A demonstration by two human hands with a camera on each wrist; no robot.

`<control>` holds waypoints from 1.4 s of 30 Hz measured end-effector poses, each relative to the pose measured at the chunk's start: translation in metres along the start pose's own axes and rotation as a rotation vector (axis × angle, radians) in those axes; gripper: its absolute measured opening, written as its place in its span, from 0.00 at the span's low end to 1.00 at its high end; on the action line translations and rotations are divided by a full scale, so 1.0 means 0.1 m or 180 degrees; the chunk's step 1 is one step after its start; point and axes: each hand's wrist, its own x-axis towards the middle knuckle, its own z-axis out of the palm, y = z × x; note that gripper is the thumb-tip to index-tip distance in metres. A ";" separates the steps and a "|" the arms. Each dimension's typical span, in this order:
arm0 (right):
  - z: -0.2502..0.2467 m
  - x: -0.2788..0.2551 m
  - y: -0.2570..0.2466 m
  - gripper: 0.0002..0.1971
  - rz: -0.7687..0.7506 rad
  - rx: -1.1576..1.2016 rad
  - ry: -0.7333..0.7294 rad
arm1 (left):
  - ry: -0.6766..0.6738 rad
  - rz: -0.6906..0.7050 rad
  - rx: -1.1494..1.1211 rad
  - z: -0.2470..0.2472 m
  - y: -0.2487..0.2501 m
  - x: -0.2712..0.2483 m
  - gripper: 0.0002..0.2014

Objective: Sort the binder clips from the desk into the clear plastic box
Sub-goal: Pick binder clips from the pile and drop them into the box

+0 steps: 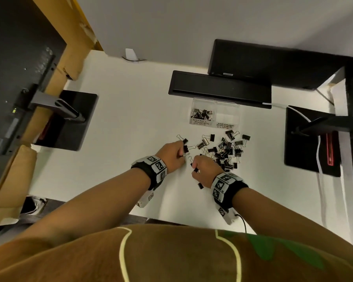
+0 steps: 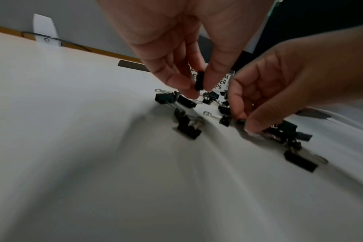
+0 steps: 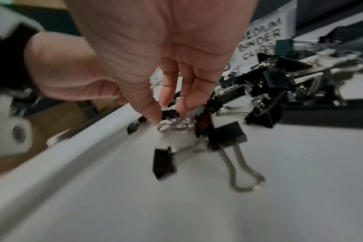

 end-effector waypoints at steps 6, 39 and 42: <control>-0.32 0.04 0.11 0.06 0.0811 0.1719 0.0670 | -0.0196 -0.0074 0.0129 0.04 0.13 0.03 0.12; -0.90 0.14 0.07 0.11 0.0304 0.0057 0.0167 | 0.0190 0.0536 0.0493 0.02 0.42 0.41 0.07; -0.69 -0.01 0.17 0.11 0.0321 -0.0276 -0.0157 | 0.0522 0.0397 0.0115 -0.17 0.60 0.67 0.05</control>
